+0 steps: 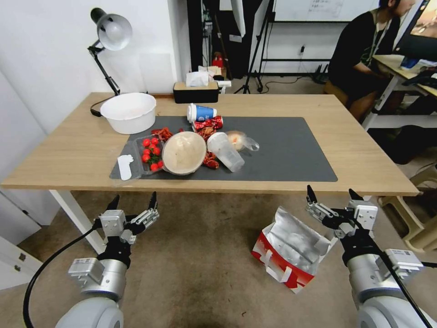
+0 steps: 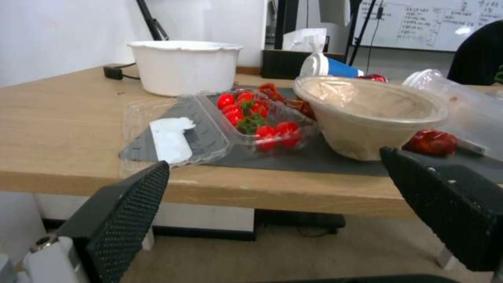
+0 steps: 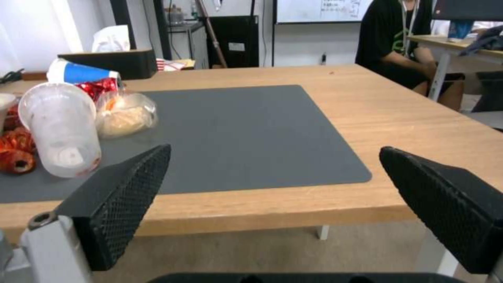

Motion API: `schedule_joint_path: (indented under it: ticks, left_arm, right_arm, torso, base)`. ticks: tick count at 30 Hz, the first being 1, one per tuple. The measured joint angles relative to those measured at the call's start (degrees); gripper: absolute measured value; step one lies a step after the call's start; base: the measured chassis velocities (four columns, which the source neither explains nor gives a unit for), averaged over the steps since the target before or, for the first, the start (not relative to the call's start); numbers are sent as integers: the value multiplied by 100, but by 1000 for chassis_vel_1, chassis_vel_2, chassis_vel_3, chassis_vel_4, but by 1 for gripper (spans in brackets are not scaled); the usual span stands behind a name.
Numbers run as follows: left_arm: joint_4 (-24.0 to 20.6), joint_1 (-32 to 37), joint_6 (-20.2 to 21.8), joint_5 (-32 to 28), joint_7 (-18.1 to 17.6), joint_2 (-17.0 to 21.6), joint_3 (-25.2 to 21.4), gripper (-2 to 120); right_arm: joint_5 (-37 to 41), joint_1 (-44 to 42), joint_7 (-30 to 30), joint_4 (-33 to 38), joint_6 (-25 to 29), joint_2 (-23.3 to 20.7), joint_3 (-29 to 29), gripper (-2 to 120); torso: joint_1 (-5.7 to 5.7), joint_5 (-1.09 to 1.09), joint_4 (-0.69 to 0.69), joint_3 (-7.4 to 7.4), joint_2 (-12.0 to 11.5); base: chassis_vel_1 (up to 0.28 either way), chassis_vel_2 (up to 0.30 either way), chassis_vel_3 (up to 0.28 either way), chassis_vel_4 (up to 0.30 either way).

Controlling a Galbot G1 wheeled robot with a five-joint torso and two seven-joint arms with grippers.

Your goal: Pick up the food delivery bag from the floor and place it on the table.

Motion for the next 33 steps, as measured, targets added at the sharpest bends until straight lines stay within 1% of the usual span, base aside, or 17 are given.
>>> schedule_joint_path:
  ticks: [2,4,6,8,14,23,30,33]
  left_arm:
    - [6,0,-12,8,-3,-21,-1,100]
    - [7,0,-13,8,-3,-22,-1,100]
    - [13,5,-15,9,-7,-16,-1,100]
    - [14,6,-15,9,-7,-14,-2,100]
    - [23,-3,-15,10,-10,-8,0,100]
    - [27,-5,-26,11,-10,-1,1,100]
    - [28,-6,-65,15,-11,0,-1,100]
    - [28,-7,-72,16,-10,1,-1,100]
  right_arm:
    - [-34,9,11,-21,17,2,-42,100]
    - [-37,14,12,-24,17,1,-45,100]
    - [-43,45,15,-42,18,9,-55,100]
    - [-44,48,15,-45,18,11,-55,100]
    - [-52,44,21,-57,28,18,-55,100]
    - [-52,39,24,-51,31,31,-54,100]
    - [-54,24,27,-36,37,40,-55,100]
    - [-54,23,27,-34,38,41,-54,100]
  torso:
    - [-38,0,0,-51,-87]
    - [-43,0,0,-58,-101]
    - [-85,0,0,-115,-201]
    - [-94,0,0,-126,-220]
    - [-174,0,0,-238,-414]
    - [-250,0,0,-338,-589]
    - [-347,0,0,-473,-819]
    - [-366,0,0,-498,-864]
  base:
    - [0,0,0,0]
    - [0,0,0,0]
    - [0,0,0,0]
    - [0,0,0,0]
    - [0,0,0,0]
    - [0,0,0,0]
    - [0,0,0,0]
    - [0,0,0,0]
